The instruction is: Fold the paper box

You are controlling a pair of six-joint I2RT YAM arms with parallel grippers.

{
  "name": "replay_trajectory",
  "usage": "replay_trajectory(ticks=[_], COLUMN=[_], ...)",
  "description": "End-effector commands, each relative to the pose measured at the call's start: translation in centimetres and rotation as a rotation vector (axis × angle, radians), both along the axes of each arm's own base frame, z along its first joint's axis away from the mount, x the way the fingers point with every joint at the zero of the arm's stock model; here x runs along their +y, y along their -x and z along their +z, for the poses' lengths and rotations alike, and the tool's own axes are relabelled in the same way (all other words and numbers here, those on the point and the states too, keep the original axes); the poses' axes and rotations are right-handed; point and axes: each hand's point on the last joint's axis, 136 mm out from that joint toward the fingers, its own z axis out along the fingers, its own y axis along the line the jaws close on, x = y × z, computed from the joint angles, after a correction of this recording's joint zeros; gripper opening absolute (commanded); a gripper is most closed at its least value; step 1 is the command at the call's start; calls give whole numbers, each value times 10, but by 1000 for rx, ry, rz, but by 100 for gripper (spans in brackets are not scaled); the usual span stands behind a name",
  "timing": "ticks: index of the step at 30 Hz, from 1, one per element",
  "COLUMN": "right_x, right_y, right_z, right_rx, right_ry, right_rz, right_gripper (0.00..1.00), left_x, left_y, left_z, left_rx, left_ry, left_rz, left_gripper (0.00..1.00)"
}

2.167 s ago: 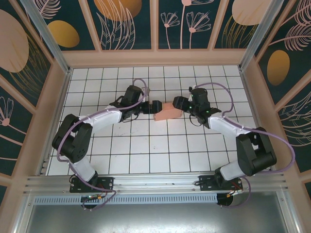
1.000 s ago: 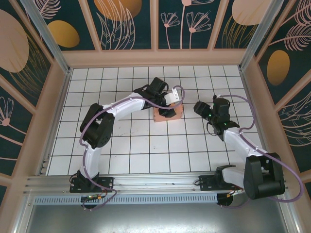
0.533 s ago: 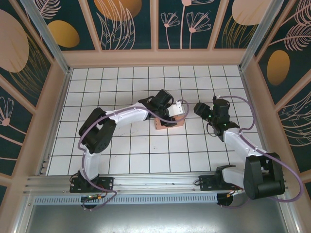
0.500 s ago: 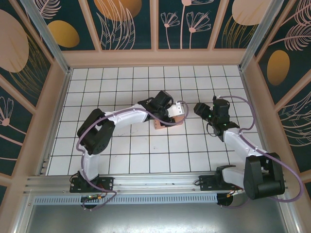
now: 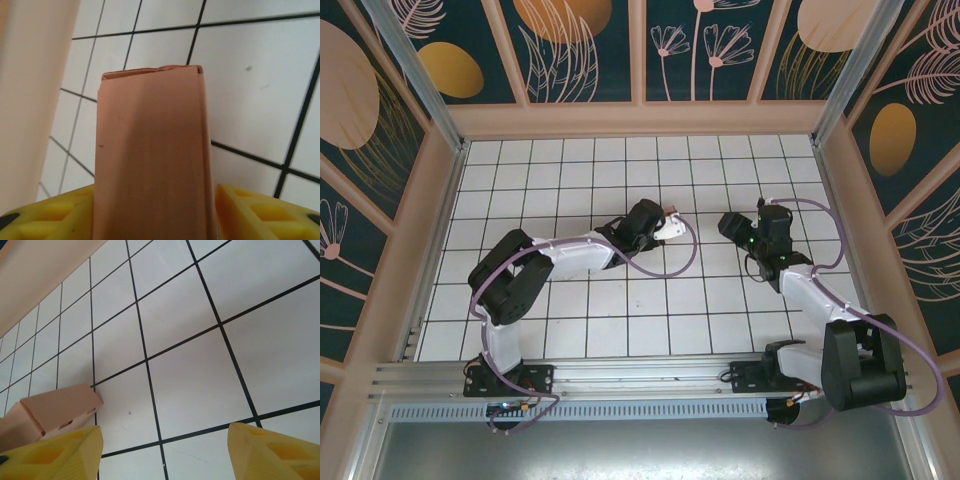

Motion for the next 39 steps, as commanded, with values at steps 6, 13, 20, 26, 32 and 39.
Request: replay_trajectory(ticks=[6,13,20,26,32,39], right_x=[0,-1,1,7,-14,-63], right_y=[-3,-5,-5,-10,-24,-38], right_z=[-3,1,4,18,46,54], right_rx=[-3,-10,-24,-95,-260,-352], right_ry=[-10,-4,-4,-3,135,386], right_rz=[0,4,17,63,-10,-202], right_gripper=[67,67,67,83,94,99], left_x=[-12,-35,-39,1,87,222], left_y=[4,42,54,30,13,19], left_z=[28,40,65,118,129,128], left_rx=[-3,188,235,192,21,-232], left_ry=[94,258,419,735,867,948], left_rz=[-41,-170,-176,0,262,609], left_gripper=[77,87,99,99,99,99])
